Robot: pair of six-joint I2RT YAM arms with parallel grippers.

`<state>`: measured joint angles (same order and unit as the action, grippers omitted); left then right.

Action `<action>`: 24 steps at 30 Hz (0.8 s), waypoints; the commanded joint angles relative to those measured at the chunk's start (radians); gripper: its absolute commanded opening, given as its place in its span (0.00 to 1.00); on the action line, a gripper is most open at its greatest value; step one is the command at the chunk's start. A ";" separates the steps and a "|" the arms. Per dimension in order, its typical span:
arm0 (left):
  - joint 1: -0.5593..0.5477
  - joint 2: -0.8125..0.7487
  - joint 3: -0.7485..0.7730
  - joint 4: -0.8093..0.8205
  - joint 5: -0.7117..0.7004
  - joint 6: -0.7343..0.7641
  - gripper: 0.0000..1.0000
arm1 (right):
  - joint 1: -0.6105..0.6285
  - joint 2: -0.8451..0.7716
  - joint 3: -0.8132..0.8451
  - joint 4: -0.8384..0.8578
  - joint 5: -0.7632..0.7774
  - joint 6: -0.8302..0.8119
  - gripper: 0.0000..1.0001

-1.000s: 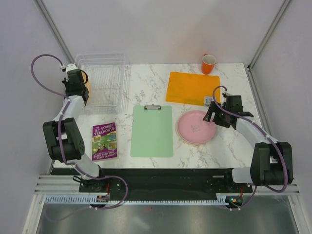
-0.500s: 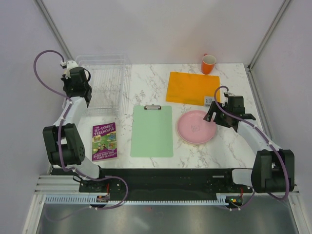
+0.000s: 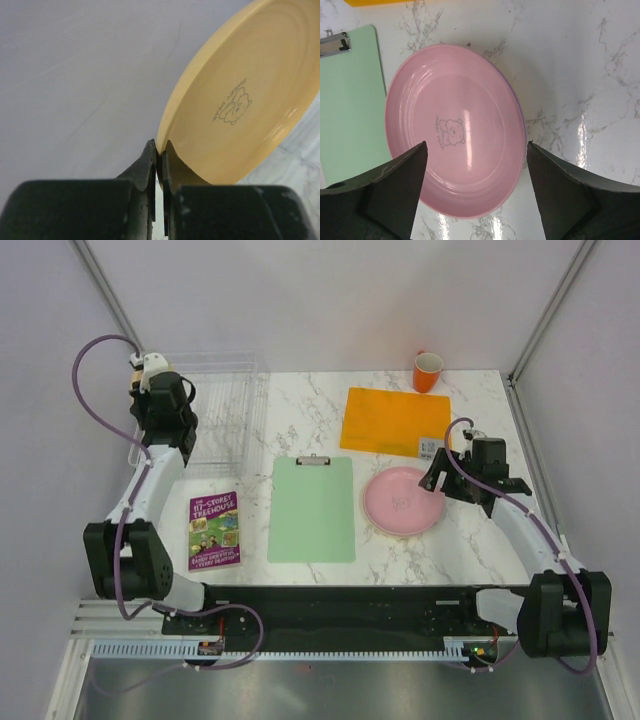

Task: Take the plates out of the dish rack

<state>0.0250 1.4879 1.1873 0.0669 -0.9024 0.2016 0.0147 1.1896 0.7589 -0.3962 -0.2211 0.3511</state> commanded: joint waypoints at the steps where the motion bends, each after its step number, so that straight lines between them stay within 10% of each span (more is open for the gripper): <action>1: -0.013 -0.211 0.023 -0.194 0.100 -0.169 0.02 | -0.004 -0.088 0.042 -0.036 -0.049 -0.008 0.87; 13: -0.114 -0.620 -0.253 -0.430 1.046 -0.761 0.02 | 0.036 -0.275 0.103 -0.026 -0.256 0.090 0.85; 24: -0.399 -0.661 -0.350 -0.397 1.001 -0.906 0.02 | 0.286 -0.277 0.122 0.115 -0.164 0.224 0.84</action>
<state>-0.3336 0.8497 0.8303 -0.3958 0.0772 -0.5995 0.2298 0.8989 0.8417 -0.3565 -0.4362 0.5201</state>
